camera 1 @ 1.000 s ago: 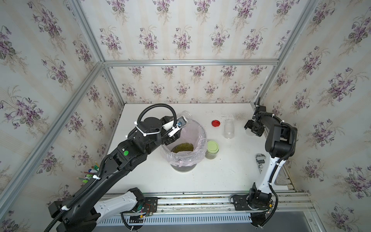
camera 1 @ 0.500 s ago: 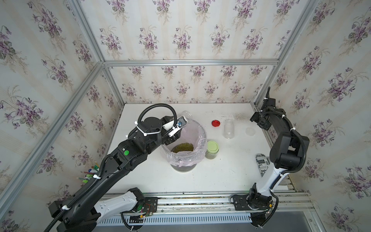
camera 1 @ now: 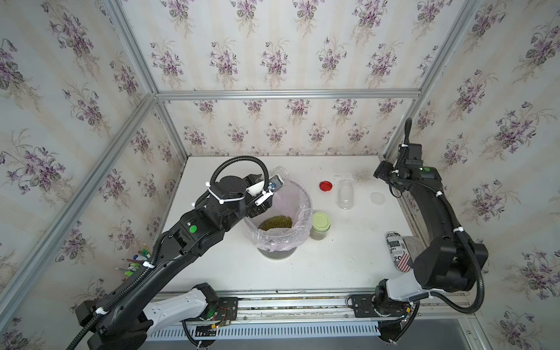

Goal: Empty moldy mung beans from jars
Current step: Place the lid at the center of the board, then pour the moldy mung beans from the jar into the trash bin.

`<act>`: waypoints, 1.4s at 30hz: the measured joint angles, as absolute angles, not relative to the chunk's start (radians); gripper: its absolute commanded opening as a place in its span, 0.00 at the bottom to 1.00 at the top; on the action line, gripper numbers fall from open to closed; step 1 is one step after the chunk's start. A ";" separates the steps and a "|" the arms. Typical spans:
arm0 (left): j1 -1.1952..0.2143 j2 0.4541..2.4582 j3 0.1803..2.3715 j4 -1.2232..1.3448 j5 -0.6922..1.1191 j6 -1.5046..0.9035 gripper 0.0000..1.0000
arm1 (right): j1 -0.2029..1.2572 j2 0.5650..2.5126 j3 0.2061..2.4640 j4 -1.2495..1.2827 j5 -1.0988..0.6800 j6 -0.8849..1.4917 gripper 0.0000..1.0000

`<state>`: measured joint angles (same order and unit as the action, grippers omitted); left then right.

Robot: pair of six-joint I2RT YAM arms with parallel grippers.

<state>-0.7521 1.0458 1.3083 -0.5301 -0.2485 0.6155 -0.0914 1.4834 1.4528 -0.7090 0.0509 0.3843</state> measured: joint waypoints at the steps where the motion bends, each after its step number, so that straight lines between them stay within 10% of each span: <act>1: -0.752 1.046 1.310 -0.531 -0.257 0.620 0.39 | -0.083 1.460 1.444 -0.709 0.043 0.384 0.79; 42: -0.752 1.011 1.227 -0.426 -0.472 0.792 0.45 | 0.061 1.148 1.269 -0.603 -0.205 0.333 0.84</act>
<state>-0.7521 1.0115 1.2274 -0.4263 -0.4721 0.7921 0.0612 1.1484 1.2694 -0.6033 -0.2054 0.3332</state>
